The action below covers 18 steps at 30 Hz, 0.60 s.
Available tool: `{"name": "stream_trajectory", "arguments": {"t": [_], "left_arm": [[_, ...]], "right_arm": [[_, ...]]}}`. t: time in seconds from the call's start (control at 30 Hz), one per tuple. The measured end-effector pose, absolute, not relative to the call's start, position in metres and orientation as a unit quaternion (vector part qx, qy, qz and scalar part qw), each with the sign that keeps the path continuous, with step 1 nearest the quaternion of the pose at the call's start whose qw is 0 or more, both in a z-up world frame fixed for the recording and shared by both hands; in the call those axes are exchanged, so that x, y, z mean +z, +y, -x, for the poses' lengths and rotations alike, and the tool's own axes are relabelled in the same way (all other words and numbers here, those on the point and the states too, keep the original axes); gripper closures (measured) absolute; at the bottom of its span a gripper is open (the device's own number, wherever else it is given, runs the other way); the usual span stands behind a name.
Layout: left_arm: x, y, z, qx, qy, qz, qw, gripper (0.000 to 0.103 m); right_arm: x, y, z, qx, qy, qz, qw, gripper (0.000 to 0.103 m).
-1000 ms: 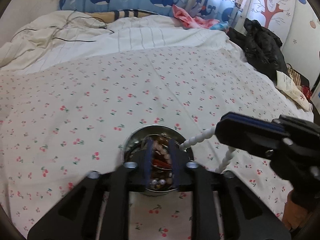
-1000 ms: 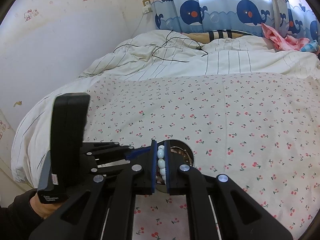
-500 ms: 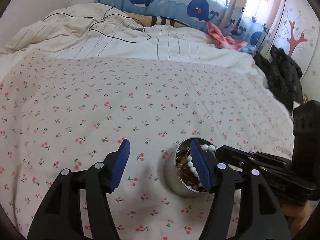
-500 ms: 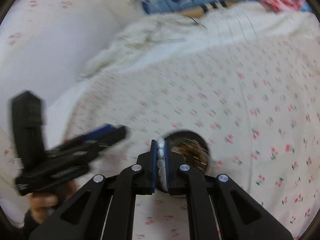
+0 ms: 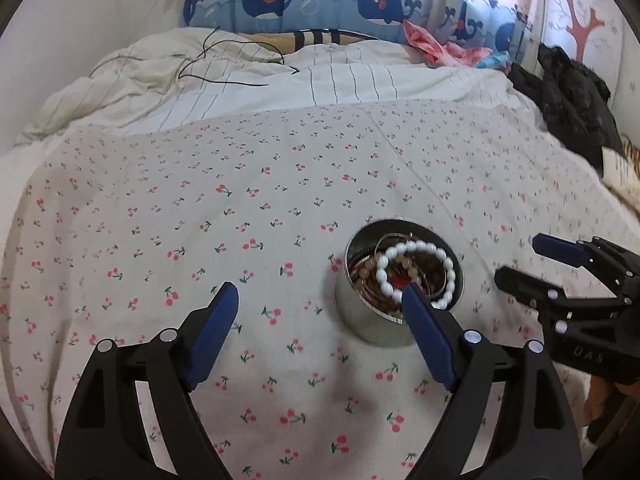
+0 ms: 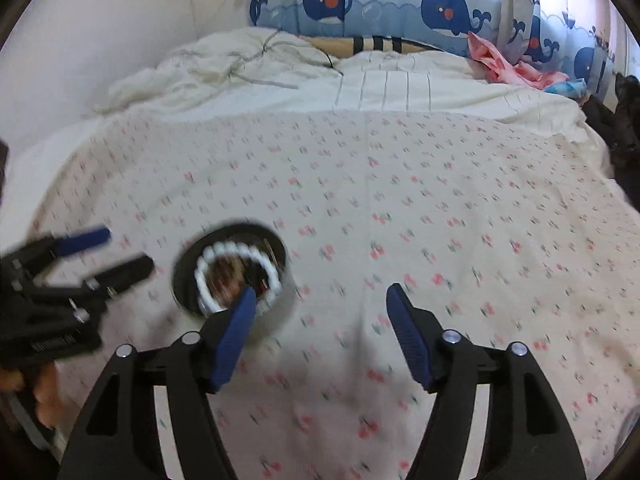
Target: Organize jewelry
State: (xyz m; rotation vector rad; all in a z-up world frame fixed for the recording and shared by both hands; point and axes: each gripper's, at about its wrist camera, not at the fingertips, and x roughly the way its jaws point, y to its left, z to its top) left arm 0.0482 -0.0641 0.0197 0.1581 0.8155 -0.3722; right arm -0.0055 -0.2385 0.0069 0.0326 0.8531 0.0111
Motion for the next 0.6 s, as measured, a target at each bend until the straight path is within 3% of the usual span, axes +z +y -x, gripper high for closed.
{"name": "stream_trajectory", "arguments": {"t": [0.6], "left_arm": [[0.010, -0.060, -0.015, -0.177, 0.397, -0.099, 0.895, 0.017]], "right_arm": [[-0.015, -0.231, 0.023, 0.001, 0.444, 0.008, 0.896, 0.023]]}}
